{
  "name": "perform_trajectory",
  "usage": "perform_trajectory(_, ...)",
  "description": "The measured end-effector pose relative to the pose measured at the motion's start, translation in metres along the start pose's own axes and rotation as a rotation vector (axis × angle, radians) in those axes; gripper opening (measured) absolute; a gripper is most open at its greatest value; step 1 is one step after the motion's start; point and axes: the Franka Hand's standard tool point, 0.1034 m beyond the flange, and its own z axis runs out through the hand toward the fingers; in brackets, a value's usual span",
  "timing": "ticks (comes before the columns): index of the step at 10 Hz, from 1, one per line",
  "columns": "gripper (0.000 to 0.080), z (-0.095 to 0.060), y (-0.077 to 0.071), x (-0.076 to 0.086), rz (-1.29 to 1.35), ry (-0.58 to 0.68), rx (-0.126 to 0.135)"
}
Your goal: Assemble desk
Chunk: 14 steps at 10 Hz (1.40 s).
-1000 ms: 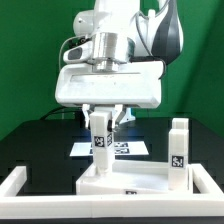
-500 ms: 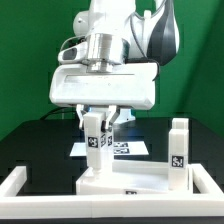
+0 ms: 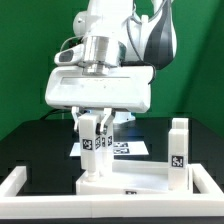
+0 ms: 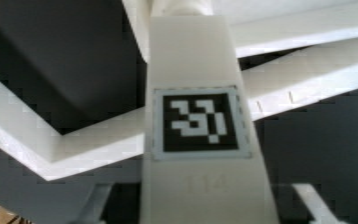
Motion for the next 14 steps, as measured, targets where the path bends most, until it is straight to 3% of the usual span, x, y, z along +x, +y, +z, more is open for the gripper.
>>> perform_trajectory(4, 0.029, 0.004, -0.004, 0.007, -0.007, 0.017, -0.001)
perform_trajectory(8, 0.029, 0.011, 0.0, -0.002, -0.014, 0.004, -0.015)
perform_trajectory(12, 0.029, 0.015, -0.01, -0.007, -0.018, 0.066, -0.011)
perform_trajectory(13, 0.0365, 0.015, -0.009, -0.006, -0.02, 0.064, -0.012)
perform_trajectory(14, 0.0365, 0.015, -0.009, -0.006, -0.021, 0.064, -0.012)
